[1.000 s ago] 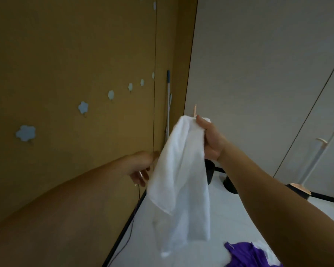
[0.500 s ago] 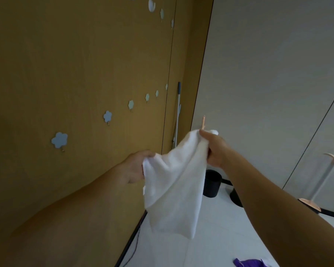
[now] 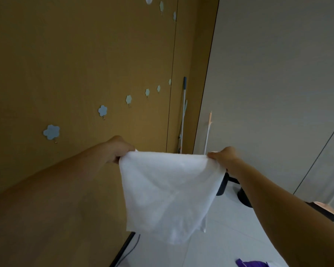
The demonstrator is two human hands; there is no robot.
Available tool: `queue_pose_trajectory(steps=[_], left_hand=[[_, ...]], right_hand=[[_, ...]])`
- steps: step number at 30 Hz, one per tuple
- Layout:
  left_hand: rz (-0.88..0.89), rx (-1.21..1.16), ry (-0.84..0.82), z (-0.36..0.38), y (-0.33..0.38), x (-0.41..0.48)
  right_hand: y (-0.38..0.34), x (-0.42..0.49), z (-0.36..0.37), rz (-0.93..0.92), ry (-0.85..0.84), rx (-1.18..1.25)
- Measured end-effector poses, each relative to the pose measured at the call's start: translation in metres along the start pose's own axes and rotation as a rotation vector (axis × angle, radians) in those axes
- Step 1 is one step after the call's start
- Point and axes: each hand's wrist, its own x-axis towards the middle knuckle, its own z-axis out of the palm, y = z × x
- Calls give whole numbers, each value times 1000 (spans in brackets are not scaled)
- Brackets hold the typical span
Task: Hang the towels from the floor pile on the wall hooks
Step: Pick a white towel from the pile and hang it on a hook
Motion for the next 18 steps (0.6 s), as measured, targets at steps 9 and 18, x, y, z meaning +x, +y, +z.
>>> queue_pose_trajectory(steps=[9, 18], left_hand=[[7, -415, 317, -18, 0, -6], [146, -391, 522, -37, 4, -24]], right_hand=[[4, 33, -11, 77, -33, 468], [-29, 38, -6, -40, -163, 646]])
